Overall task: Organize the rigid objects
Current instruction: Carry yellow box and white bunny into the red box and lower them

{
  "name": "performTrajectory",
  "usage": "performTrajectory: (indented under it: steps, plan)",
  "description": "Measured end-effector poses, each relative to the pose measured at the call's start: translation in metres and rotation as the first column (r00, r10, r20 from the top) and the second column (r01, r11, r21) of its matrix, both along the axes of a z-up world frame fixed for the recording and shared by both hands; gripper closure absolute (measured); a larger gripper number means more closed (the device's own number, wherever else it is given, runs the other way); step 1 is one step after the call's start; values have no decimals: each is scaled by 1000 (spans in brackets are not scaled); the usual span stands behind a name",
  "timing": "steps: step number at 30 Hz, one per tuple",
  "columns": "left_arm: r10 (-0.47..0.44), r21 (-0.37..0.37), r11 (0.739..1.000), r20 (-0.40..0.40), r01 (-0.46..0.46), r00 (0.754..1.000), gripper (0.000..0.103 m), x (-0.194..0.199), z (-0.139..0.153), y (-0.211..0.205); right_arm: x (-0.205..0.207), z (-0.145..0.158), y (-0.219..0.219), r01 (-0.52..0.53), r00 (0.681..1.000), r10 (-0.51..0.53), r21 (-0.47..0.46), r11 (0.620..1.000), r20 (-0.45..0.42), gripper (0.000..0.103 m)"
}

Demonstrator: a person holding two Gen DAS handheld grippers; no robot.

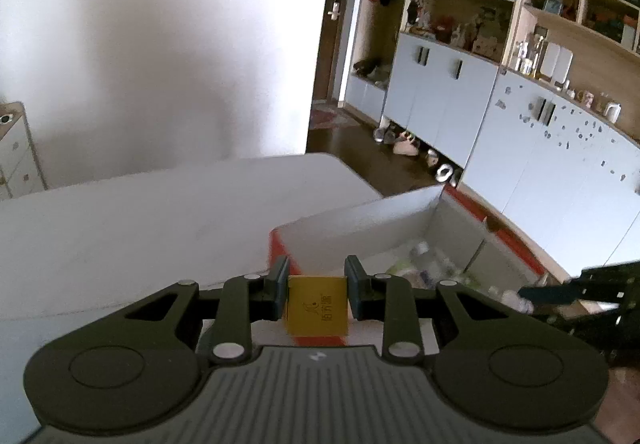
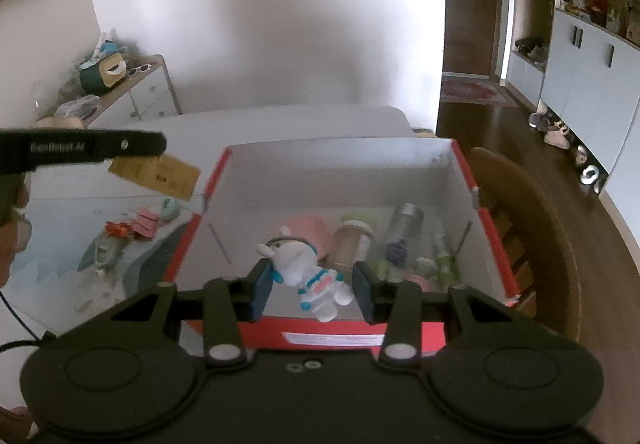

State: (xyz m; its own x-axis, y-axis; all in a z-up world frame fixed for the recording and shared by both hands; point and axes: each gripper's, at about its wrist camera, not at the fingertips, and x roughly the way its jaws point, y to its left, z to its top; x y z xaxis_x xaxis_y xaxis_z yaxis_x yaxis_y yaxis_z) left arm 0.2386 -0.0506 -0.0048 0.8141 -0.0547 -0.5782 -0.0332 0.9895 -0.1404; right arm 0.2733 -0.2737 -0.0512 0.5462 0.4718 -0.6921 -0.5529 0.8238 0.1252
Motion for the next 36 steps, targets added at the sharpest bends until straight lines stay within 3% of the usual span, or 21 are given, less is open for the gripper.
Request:
performTrajectory:
  steps: [7, 13, 36]
  plan:
    - [-41, -5, 999, -13, 41, 999, 74, 41, -1, -39, 20, -11, -24, -1, 1000, 1, -24, 1000, -21, 60]
    - [-65, -27, 998, -79, 63, 995, 74, 84, -19, -65, 37, -21, -31, -15, 999, 13, -50, 999, -34, 60]
    - [-98, -20, 995, -166, 96, 981, 74, 194, -71, -118, 97, -65, -15, -113, 986, 92, -149, 982, -137, 60]
